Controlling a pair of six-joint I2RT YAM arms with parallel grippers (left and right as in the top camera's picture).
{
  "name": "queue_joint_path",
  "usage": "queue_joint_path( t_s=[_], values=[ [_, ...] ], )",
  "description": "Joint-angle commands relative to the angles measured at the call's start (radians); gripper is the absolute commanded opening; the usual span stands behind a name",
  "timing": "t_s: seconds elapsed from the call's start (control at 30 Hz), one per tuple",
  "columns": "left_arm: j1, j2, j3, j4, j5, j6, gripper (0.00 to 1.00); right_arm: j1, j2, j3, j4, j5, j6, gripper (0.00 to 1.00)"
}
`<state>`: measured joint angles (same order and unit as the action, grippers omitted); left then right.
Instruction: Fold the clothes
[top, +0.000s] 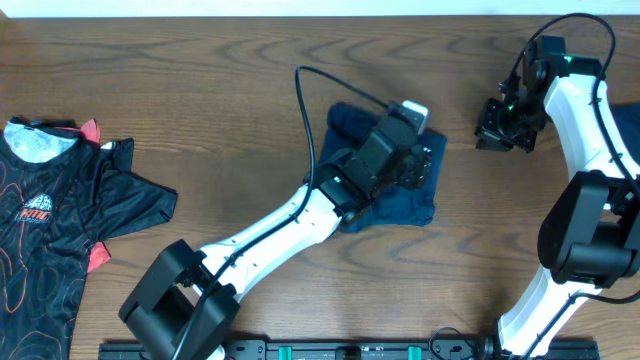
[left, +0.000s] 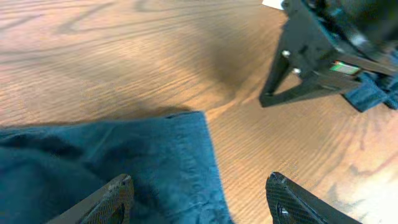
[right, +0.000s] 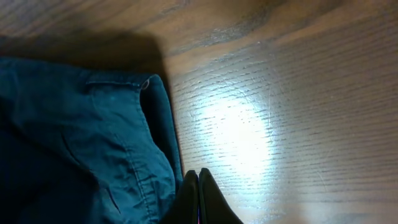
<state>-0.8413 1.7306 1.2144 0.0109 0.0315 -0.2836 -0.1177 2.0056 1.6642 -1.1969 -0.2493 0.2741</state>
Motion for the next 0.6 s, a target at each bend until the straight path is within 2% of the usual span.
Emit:
queue_joint_path(
  t_s=[0.0, 0.17, 0.33, 0.47, 0.57],
  values=[
    [-0.026, 0.004, 0.012, -0.008, 0.013, 0.013, 0.7, -0.007, 0.002, 0.01, 0.006, 0.006, -0.022, 0.01],
    [-0.061, 0.018, 0.012, -0.008, 0.001, 0.014, 0.71, -0.038, 0.002, 0.021, -0.002, 0.006, -0.04, 0.02],
    [-0.038, 0.006, 0.012, -0.024, -0.158, 0.014, 0.7, -0.08, 0.002, 0.041, -0.035, 0.006, -0.06, 0.01],
    [0.034, -0.048, 0.012, -0.127, -0.216, 0.009, 0.71, -0.106, 0.002, 0.045, -0.047, 0.006, -0.063, 0.01],
    [0.133, -0.085, 0.012, -0.274, -0.153, -0.1, 0.72, -0.115, 0.002, 0.045, -0.044, 0.005, -0.062, 0.01]
  ],
)
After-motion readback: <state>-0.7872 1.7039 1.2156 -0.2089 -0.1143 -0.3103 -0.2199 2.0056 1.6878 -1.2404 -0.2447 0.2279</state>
